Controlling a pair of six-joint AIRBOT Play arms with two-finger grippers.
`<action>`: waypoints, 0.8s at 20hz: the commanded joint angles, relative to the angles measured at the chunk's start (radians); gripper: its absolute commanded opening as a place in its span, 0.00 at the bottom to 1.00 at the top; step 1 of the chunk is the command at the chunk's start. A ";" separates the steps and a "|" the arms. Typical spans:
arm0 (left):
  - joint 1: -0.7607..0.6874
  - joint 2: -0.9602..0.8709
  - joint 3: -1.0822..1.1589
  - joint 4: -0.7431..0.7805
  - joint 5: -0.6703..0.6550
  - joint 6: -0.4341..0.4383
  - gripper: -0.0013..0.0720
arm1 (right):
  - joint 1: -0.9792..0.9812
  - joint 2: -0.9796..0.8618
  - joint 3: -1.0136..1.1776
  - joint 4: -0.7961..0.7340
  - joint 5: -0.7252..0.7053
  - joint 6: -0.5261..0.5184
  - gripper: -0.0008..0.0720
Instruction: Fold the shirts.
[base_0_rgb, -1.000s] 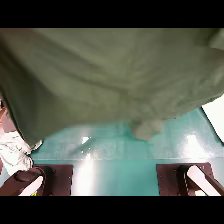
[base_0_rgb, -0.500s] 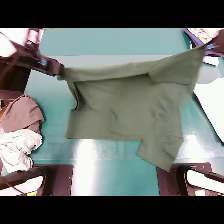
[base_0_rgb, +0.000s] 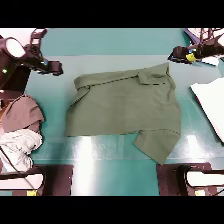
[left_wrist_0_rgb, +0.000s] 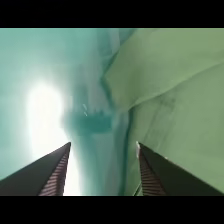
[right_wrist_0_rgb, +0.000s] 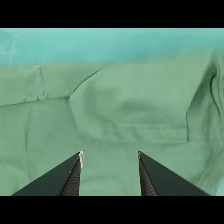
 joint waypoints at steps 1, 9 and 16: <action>0.110 0.005 0.026 -0.019 -0.223 -0.004 0.70 | -0.046 0.021 -0.003 0.071 0.113 -0.039 0.57; 0.183 0.361 -0.732 -0.253 -0.119 0.057 0.70 | -0.041 0.075 -0.003 0.129 0.241 -0.094 0.57; 0.183 0.446 -1.074 -0.438 -0.017 0.110 0.70 | 0.062 0.074 -0.003 0.127 0.241 -0.094 0.57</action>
